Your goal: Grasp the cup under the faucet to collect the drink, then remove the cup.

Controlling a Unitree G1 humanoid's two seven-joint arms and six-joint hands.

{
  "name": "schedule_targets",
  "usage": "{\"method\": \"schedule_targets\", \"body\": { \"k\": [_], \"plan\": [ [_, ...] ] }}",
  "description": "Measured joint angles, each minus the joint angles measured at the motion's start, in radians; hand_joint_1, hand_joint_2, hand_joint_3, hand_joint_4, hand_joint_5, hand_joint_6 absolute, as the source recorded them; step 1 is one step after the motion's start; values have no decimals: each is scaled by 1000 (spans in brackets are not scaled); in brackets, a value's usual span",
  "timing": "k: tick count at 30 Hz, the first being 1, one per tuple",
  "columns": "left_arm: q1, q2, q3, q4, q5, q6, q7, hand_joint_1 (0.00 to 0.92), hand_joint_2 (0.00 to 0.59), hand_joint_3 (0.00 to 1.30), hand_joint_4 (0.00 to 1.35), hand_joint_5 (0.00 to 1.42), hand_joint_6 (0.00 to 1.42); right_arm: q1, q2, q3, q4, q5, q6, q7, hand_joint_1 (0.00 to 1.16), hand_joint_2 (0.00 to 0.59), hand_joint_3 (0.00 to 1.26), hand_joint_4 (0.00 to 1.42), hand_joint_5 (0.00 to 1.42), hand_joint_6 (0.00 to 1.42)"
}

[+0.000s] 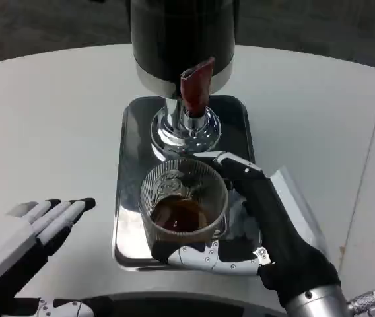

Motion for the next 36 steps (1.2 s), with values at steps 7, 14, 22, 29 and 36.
{"method": "schedule_targets", "body": {
  "k": [7,14,22,29,36],
  "plan": [
    [42,-66,2,-24,35,-2,92,0,89,0,0,0,0,39,-1,47,-106,-35,20,39,1094,119,769,1006,998,1331],
    [35,-67,-23,-41,62,-1,97,0,87,0,0,0,0,78,-8,57,-125,-54,20,46,1088,118,771,1006,999,1331],
    [8,-74,-88,-73,83,18,97,0,84,0,0,0,0,123,-37,55,-165,-61,20,47,1082,125,771,1006,1000,1331],
    [-9,-78,-118,-74,116,40,97,0,83,0,0,0,0,164,-40,54,-206,-61,19,49,1080,127,772,1006,1000,1329],
    [-31,-78,-132,-68,116,51,97,0,82,0,0,0,0,180,-39,52,-206,-57,19,49,1079,127,778,1017,1000,1329]
  ]
}}
